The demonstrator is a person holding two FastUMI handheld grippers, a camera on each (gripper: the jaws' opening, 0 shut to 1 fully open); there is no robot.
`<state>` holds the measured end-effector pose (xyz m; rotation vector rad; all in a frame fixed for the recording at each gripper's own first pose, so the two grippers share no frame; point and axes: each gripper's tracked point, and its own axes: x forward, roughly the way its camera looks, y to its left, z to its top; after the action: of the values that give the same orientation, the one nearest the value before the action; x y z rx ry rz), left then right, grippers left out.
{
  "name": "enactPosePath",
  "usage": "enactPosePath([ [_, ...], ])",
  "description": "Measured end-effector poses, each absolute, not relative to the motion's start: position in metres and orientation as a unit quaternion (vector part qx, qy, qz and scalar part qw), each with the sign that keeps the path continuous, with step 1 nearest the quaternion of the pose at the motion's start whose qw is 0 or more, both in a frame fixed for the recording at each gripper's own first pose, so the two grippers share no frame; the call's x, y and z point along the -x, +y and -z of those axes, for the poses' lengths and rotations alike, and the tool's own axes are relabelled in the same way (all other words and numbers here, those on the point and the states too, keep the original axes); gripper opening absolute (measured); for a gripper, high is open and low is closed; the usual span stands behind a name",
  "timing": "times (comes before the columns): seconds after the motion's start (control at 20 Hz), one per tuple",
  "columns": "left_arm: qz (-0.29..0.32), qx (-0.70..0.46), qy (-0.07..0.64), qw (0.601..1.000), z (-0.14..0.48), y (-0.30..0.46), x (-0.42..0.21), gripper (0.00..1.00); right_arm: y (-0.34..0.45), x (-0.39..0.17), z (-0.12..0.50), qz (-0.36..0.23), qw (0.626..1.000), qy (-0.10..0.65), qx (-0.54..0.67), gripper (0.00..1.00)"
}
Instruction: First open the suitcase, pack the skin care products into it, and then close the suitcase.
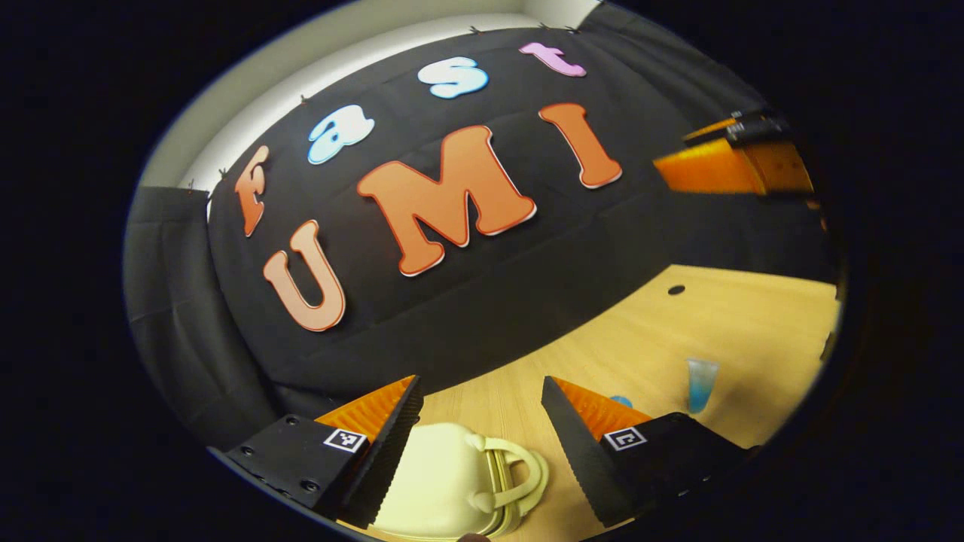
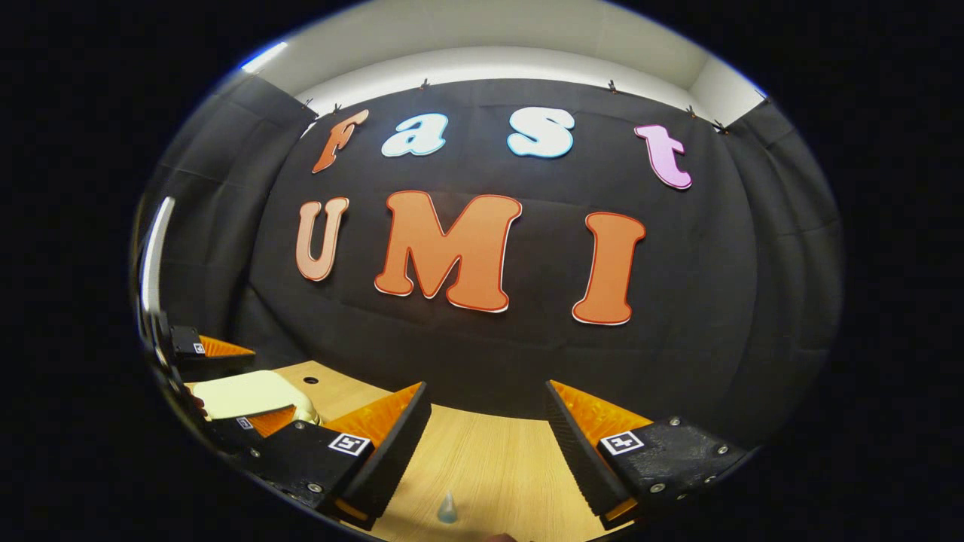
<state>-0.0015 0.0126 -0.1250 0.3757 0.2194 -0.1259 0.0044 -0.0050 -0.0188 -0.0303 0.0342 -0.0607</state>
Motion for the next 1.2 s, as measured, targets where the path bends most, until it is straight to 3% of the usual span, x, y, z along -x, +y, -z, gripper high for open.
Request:
enactPosePath([
  [0.25,0.101,-0.270,0.166,0.943,0.191,0.023,-0.008,0.98,-0.018,-0.003,0.023,0.055,0.998,0.032,0.014,0.95],
  [0.95,0.156,-0.403,0.253,0.865,0.294,0.060,0.002,0.96,-0.019,-0.006,0.024,0.085,0.995,0.030,0.044,0.95],
  [1.05,0.157,-0.441,0.242,0.850,0.296,0.063,-0.001,0.94,-0.015,-0.005,0.028,0.081,0.995,0.033,0.046,0.95],
  [1.2,0.172,-0.488,0.228,0.825,0.299,0.058,-0.003,0.78,-0.008,-0.004,0.029,0.078,0.995,0.035,0.042,0.95],
])
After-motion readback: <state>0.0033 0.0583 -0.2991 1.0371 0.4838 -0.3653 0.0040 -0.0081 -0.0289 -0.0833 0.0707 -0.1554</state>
